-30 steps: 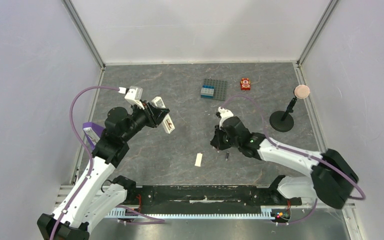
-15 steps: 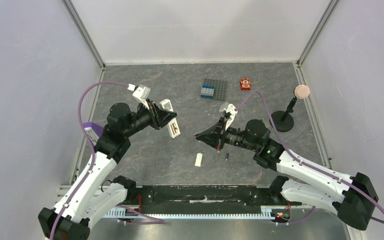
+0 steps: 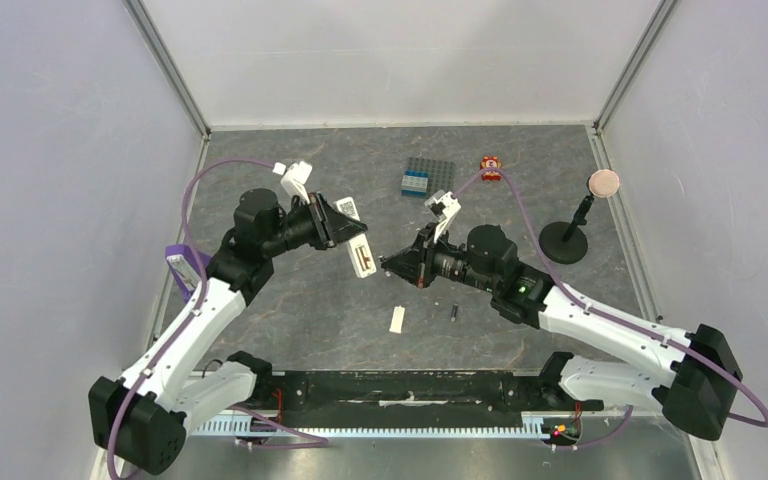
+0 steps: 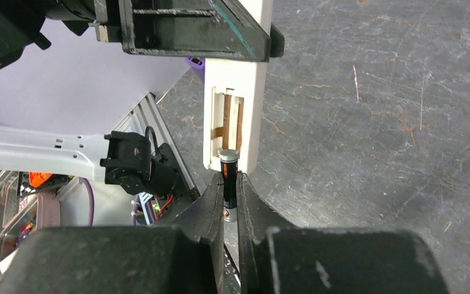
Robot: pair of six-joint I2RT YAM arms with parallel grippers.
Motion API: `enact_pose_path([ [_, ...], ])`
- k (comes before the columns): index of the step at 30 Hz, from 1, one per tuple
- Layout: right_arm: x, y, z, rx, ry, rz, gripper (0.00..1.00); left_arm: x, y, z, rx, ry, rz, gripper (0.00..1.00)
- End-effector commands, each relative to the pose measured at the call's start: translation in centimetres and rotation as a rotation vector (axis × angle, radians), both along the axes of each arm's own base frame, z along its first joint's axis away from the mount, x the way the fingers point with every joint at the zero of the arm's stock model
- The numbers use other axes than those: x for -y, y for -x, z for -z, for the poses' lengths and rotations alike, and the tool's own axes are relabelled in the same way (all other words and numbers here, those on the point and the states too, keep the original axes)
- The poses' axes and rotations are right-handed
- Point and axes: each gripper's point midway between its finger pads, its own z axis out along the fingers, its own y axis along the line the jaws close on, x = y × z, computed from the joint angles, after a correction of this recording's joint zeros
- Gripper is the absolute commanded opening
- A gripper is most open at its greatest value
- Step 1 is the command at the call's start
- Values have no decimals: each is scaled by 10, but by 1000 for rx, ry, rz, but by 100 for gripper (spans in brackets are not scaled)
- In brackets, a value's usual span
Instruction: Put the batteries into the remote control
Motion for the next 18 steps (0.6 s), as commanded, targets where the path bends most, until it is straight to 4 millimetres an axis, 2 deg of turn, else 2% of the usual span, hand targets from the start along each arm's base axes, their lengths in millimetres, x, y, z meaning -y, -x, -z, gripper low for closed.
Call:
enact_pose_path([
  [1, -6, -6, -18, -55, -31, 46, 5, 6, -4, -8, -94, 67, -17, 2],
  [9, -16, -10, 2, -112, 62, 66, 6, 12, -12, 17, -198, 77, -33, 2],
  [18, -23, -23, 9, -133, 119, 114, 9, 14, -12, 30, -252, 78, -37, 2],
])
